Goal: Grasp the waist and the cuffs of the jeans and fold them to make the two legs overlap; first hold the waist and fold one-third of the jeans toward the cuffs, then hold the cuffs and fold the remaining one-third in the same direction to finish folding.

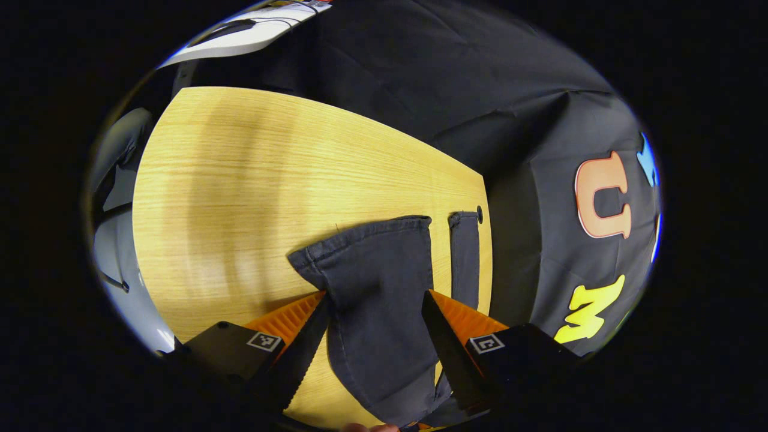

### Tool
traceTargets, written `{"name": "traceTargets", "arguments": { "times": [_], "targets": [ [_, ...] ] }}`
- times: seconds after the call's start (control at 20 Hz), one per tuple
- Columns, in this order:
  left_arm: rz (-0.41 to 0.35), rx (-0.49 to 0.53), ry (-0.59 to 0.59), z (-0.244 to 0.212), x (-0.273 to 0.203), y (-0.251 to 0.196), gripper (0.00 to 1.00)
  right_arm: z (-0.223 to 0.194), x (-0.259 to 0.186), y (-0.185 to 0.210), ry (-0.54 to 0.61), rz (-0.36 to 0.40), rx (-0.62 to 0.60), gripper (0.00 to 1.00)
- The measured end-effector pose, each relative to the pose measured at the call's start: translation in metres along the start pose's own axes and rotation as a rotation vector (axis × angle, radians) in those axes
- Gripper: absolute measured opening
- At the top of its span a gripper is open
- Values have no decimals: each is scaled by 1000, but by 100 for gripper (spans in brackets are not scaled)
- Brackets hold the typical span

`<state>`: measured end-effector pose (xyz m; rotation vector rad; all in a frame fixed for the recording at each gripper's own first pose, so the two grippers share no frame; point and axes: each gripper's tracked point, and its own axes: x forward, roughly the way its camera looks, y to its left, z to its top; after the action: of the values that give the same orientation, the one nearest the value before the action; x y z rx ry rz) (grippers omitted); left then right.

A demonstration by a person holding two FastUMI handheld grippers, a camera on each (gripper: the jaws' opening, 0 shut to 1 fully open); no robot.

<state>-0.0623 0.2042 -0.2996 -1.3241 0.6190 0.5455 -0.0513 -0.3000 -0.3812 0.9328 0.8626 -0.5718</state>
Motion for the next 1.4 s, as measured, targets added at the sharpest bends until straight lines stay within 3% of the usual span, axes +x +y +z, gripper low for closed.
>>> {"name": "traceTargets", "arguments": {
  "times": [0.1, 0.15, 0.25, 0.3, 0.35, 0.4, 0.45, 0.55, 0.6, 0.65, 0.75, 0.8, 0.85, 0.95, 1.0, 1.2, 1.4],
  "targets": [
    [-10, 10, 3, 0, 6, -6, 98, 3, 1, 4, -10, 2, -4, 92],
    [-15, 10, 6, 0, 10, -9, 98, 4, 2, 5, -13, 2, -3, 98],
    [-29, 6, 12, 1, 17, -16, 97, 5, 1, 8, -10, 8, -3, 92],
    [-33, 4, 15, 1, 19, -18, 96, 4, 1, 13, 3, 25, 3, 98],
    [-31, 3, 18, 2, 23, -19, 96, 3, 2, 16, 16, 38, 11, 97],
    [-21, 0, 27, 1, 25, -17, 94, 6, 2, 16, 16, 38, 17, 89],
    [-15, -8, 35, 1, 29, -15, 90, 7, 5, 11, 21, 23, 25, 96],
    [-14, -30, 43, -1, 37, -16, 70, 10, 3, 1, 21, -10, 48, 75],
    [-16, -36, 48, -3, 40, -16, 72, 12, 6, -9, 20, -44, 49, 65],
    [-8, -44, 52, -3, 40, -14, 52, 14, 6, -9, 18, -43, 60, 55],
    [-3, -47, 53, -4, 44, -13, 34, 16, 5, -16, 29, -59, 64, 39],
    [-24, -40, 57, -3, 42, -17, 23, 18, 5, -16, 37, -57, 72, 27],
    [-41, -27, 61, -5, 39, -21, 20, 17, 6, -14, 39, -56, 74, 15],
    [-71, 1, 72, -4, 34, -28, 12, 18, 3, -12, 43, -35, 77, 15],
    [-67, 12, 72, -3, 33, -29, 7, 21, -1, -11, 40, -23, 78, 1],
    [44, 29, 96, 0, 22, -17, 4, 29, -26, 0, 31, 30, 62, 1],
    [50, 88, 136, -4, 4, -35, 4, 39, -49, 16, 19, 83, 59, 0]
  ]
}}
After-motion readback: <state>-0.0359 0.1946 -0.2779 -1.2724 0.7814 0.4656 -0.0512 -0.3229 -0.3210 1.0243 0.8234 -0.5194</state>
